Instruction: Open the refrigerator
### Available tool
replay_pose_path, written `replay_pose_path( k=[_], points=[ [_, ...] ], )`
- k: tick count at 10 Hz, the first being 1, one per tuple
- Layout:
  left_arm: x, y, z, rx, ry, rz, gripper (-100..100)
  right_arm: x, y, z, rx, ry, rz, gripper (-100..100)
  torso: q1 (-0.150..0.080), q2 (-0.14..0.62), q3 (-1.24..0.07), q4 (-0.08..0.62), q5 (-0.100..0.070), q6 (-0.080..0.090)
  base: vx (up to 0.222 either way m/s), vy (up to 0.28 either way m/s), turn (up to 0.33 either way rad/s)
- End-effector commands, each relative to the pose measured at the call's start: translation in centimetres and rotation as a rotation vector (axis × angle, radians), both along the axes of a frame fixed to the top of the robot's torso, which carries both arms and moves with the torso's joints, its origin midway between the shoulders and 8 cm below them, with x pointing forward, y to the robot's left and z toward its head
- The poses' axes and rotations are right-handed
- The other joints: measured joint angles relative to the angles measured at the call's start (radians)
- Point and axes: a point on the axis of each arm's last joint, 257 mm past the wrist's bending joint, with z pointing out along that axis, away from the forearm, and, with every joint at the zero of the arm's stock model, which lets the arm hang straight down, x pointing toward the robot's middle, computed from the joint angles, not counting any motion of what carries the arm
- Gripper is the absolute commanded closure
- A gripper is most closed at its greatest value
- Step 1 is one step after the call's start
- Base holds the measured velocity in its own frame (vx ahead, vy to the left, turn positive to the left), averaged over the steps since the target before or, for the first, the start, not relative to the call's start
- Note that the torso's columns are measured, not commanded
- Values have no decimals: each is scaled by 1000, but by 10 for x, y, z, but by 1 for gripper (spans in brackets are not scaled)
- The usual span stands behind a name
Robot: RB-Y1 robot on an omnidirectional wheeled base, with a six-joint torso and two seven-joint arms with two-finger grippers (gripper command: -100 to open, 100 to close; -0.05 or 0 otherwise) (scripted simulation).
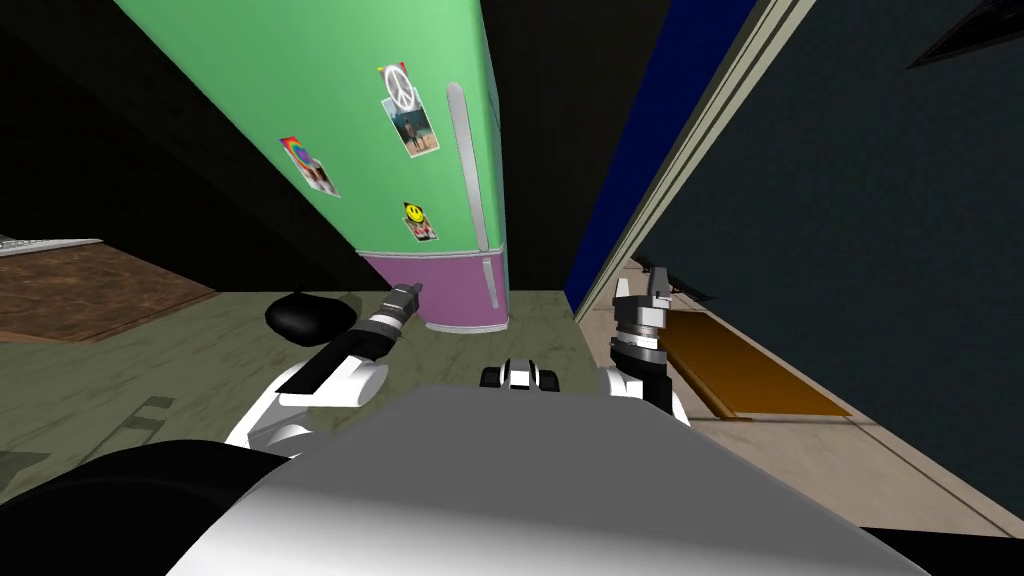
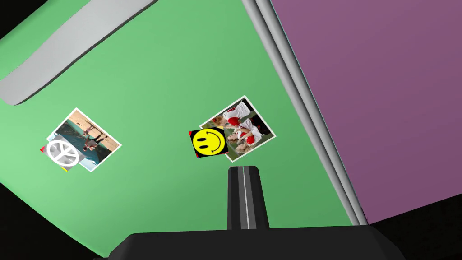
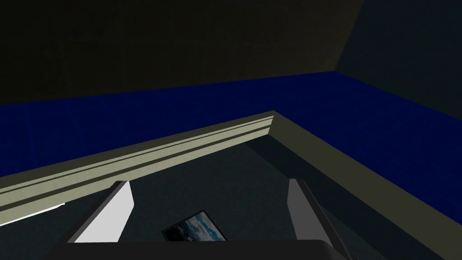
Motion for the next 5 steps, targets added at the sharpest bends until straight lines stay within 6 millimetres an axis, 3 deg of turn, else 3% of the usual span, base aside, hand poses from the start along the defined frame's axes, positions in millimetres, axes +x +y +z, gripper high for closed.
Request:
replay_pose_path(
  k=[1,5],
  points=[
    [1,13,-6,25,18,27,-100,0,0,0,0,0,0,0,-3,-10,-6,-3,-1,0,167,-139,-2],
    [2,28,-7,75,31,62,-100,0,0,0,0,0,0,0,10,8,5,2,3,0,195,-133,-2]
  ],
)
